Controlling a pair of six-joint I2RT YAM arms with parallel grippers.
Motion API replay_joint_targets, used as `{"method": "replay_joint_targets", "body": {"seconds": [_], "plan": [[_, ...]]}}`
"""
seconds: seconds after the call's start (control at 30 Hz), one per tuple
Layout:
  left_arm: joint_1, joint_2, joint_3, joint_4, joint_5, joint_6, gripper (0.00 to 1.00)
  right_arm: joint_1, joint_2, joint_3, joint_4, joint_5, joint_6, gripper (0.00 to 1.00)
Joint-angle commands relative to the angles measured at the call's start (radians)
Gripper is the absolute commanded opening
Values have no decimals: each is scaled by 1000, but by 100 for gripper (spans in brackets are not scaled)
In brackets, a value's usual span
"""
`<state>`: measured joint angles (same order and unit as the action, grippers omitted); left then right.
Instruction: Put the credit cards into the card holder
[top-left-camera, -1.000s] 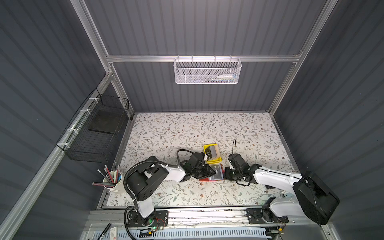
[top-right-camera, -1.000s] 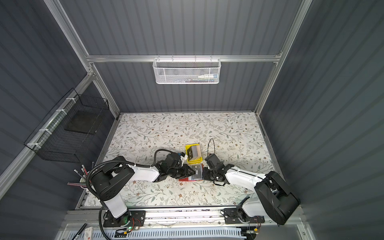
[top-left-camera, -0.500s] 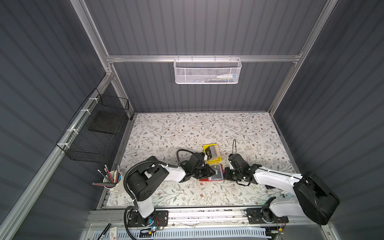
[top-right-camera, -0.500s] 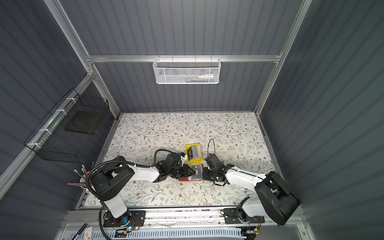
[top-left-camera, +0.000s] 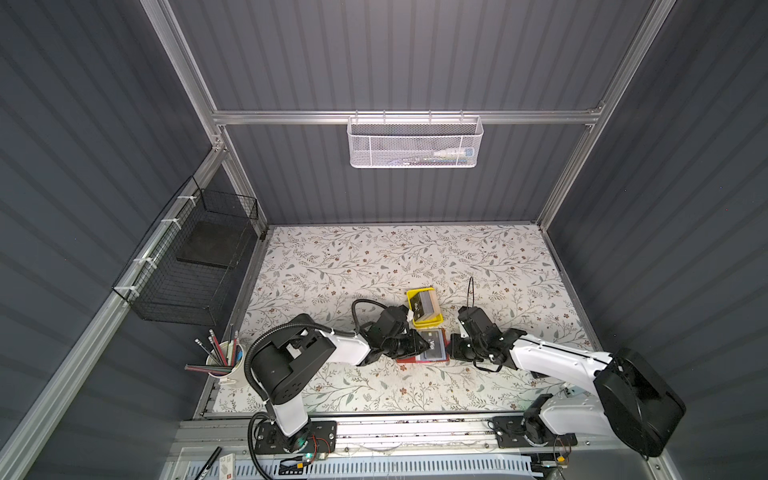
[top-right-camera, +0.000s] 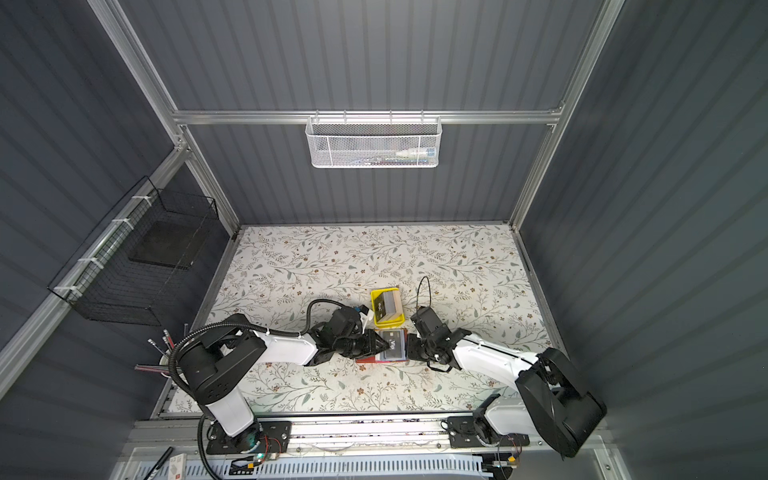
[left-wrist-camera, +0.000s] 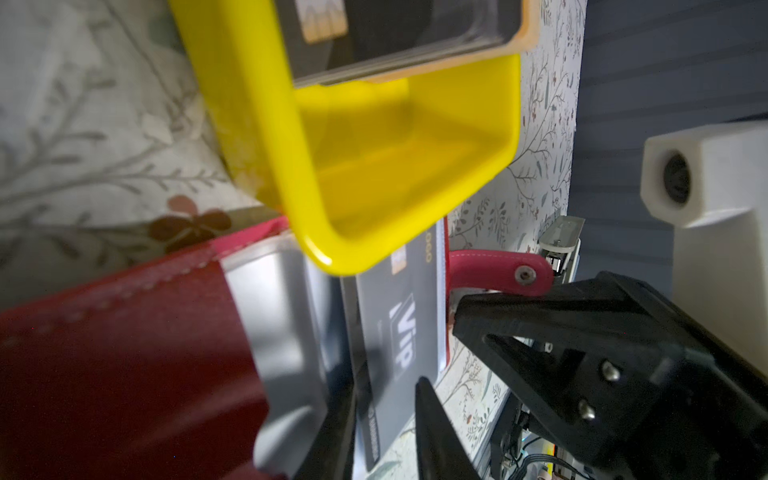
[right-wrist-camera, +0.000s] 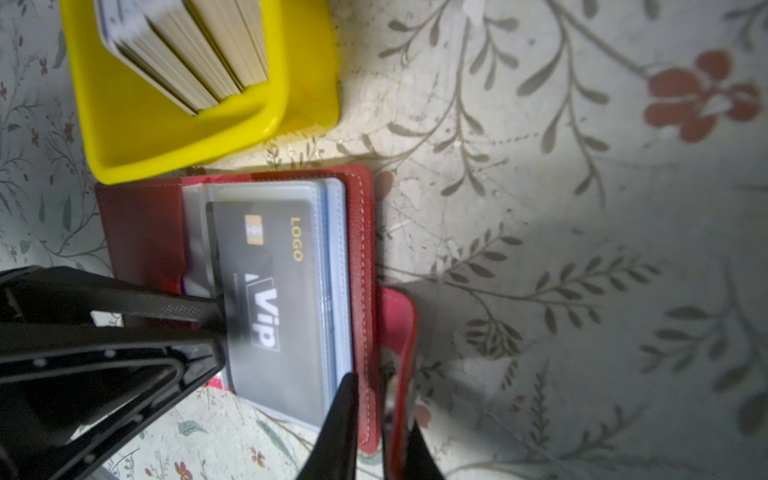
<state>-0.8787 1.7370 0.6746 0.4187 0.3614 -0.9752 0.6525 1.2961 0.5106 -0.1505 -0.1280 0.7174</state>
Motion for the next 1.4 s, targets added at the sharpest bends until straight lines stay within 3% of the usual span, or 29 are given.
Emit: {"method": "replay_joint_targets", "body": {"seconds": [0.0,0.5,0.83,1.37], "plan": [[-8,-49,-38,-47,-24,29,28,3,-28,-1,-27,19,5,16],[-10,-159,-39,-201,-109,107,27,2,-155,-49,30,-27,54,18],[-14,-100,24,-219,-108,120,24,2,-116,-51,104,-105,97,19],[-28,-21,92,-273,-134,116,14,2,-71,-46,102,-105,96,18]]}}
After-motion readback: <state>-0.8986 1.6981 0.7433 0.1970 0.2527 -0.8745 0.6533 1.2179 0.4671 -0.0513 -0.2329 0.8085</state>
